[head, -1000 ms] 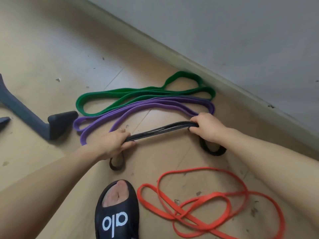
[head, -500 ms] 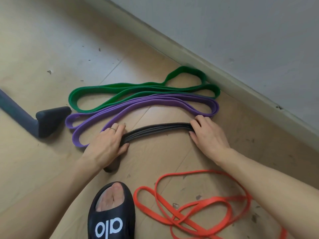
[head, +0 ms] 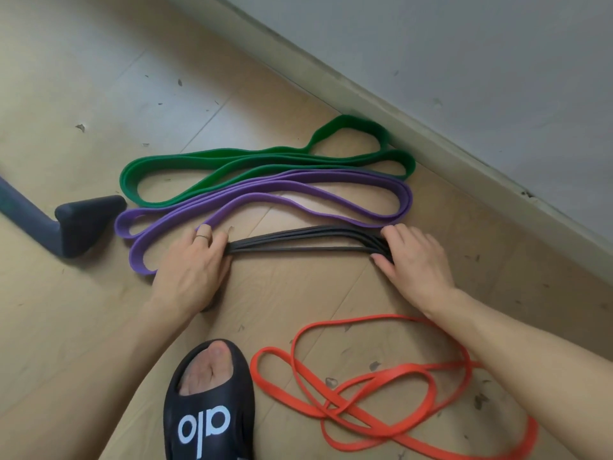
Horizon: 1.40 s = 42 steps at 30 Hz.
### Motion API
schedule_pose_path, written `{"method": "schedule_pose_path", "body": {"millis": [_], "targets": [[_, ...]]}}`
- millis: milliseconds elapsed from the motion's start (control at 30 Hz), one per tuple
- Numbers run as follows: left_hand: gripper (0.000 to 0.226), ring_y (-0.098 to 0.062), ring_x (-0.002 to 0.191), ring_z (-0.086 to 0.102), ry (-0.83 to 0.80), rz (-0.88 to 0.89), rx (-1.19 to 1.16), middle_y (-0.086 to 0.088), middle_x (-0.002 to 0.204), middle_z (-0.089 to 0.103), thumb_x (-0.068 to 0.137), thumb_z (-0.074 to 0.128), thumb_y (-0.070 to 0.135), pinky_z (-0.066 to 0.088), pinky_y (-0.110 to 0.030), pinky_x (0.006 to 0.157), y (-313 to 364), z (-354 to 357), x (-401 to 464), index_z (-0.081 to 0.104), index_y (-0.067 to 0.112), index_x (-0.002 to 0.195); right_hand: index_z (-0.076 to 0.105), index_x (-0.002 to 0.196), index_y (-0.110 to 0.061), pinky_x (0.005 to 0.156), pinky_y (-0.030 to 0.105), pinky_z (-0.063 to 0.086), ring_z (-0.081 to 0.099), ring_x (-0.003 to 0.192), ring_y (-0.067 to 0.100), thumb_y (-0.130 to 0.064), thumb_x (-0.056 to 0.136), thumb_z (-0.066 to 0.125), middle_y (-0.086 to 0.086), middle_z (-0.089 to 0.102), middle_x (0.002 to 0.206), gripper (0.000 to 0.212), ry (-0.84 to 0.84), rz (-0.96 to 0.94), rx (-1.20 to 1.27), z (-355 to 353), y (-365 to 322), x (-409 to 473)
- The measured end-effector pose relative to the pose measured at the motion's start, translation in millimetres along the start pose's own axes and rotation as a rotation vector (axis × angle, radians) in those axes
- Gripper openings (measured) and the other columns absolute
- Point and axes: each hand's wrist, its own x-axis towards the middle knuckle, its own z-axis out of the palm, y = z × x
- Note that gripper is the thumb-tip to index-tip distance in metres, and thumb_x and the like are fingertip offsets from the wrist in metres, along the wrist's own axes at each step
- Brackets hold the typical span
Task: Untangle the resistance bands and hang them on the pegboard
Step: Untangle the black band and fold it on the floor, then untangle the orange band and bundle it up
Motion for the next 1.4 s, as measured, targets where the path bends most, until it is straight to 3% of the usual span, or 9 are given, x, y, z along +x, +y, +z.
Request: {"method": "schedule_pose_path", "body": {"millis": [100,267,500,600,800,1167,1400], "targets": [[0.025,-0.035,0.079,0.058,0.002,0.014,0.050,-0.017,0.093,0.062,0.095,0.065,0.031,0.049,-0.043,0.061,-5.2,-5.3,4.5,0.061,0.007,0.099,0.061,0.092,-0.010,0.061,0.037,0.043,0.061,0.073,0.033,-0.022,0.078,0.084,0.011,0.062,0.082,0.030,0.076,-0.003,0.020,0.8,-4.0,9.3],[0.029,-0.032,0.077,0.061,-0.007,-0.002,0.084,-0.015,0.089,0.064,0.094,0.066,0.035,0.047,-0.041,0.062,-6.5,-10.8,4.0,0.061,0.007,0.100,0.060,0.093,-0.010,0.065,0.038,0.040,0.061,0.077,0.034,-0.025,0.080,0.083,0.011,0.065,0.083,0.030,0.102,0.027,0.001,-4.3,-6.9,35.3],[0.046,-0.029,0.076,0.055,-0.020,0.011,0.057,-0.012,0.088,0.060,0.084,0.071,0.050,0.039,-0.036,0.062,-0.5,-18.1,-8.4,0.059,0.010,0.101,0.062,0.107,-0.011,0.073,0.040,0.045,0.062,0.090,0.034,-0.038,0.080,0.080,0.010,0.065,0.097,0.042,0.021,0.063,0.011,-3.2,-11.0,21.5],[0.043,-0.031,0.080,0.059,-0.032,-0.018,0.047,-0.013,0.092,0.063,0.082,0.073,0.045,0.043,-0.038,0.065,2.1,-16.7,-16.1,0.060,0.010,0.102,0.063,0.116,-0.010,0.081,0.042,0.047,0.062,0.097,0.034,-0.041,0.080,0.079,0.010,0.066,0.105,0.050,0.001,0.049,0.018,-1.0,-5.8,7.9],[0.023,-0.031,0.070,0.059,0.004,0.002,0.042,-0.013,0.080,0.064,0.090,0.070,0.030,0.045,-0.039,0.060,-0.3,-17.3,-2.1,0.060,0.009,0.092,0.065,0.093,-0.010,0.069,0.039,0.043,0.061,0.077,0.034,-0.030,0.080,0.083,0.009,0.066,0.082,0.030,0.058,0.098,0.055,1.2,-3.6,10.2],[0.026,-0.023,0.069,0.057,-0.080,0.126,0.012,-0.003,0.073,0.062,0.086,0.072,0.040,0.034,-0.032,0.061,-4.9,-14.9,-9.1,0.060,0.017,0.084,0.059,0.086,-0.015,0.068,0.036,0.035,0.056,0.077,0.031,-0.030,0.083,0.079,0.005,0.060,0.078,0.025,0.000,0.076,0.146,5.7,4.0,3.7],[0.052,-0.031,0.081,0.060,-0.066,0.075,0.028,-0.011,0.091,0.061,0.080,0.075,0.052,0.048,-0.041,0.069,9.2,-15.5,-10.0,0.059,0.011,0.107,0.062,0.110,-0.013,0.082,0.042,0.044,0.058,0.095,0.034,-0.040,0.087,0.072,0.010,0.061,0.102,0.037,-0.101,0.136,0.087,1.7,-4.2,8.0]]}}
